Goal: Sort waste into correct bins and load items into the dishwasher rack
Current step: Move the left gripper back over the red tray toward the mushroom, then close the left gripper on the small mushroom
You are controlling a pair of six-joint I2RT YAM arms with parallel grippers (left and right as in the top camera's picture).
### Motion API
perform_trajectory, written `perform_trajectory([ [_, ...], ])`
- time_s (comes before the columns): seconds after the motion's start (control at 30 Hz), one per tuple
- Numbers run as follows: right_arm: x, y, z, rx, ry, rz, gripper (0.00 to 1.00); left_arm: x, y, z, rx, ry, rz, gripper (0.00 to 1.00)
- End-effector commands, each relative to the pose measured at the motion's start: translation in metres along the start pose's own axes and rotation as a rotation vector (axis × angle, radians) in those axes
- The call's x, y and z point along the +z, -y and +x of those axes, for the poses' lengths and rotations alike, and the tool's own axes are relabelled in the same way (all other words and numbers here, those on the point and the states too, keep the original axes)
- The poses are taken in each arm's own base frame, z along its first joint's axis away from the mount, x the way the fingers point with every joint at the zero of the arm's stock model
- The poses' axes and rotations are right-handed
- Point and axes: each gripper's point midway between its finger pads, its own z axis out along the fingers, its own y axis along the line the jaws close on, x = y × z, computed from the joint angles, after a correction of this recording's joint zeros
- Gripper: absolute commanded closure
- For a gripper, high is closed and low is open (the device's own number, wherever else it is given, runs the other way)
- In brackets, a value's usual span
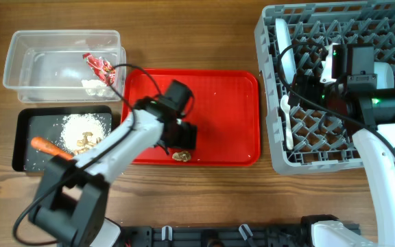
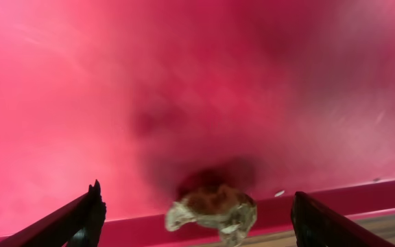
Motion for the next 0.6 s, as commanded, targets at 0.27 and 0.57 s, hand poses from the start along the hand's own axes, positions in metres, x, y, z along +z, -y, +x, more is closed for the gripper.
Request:
perform_trajectory([
  [0.27, -0.003, -0.001, -0.002, 0.018, 0.01, -0.01, 0.03, 0.032, 0.009, 0.024, 0.039, -0.127, -0.048, 0.5],
  [0.57, -0.003, -0.001, -0.001, 0.017, 0.008, -0.009, 0.03, 0.018, 0.002, 0.006, 0.001, -0.074, -0.037, 0.62],
])
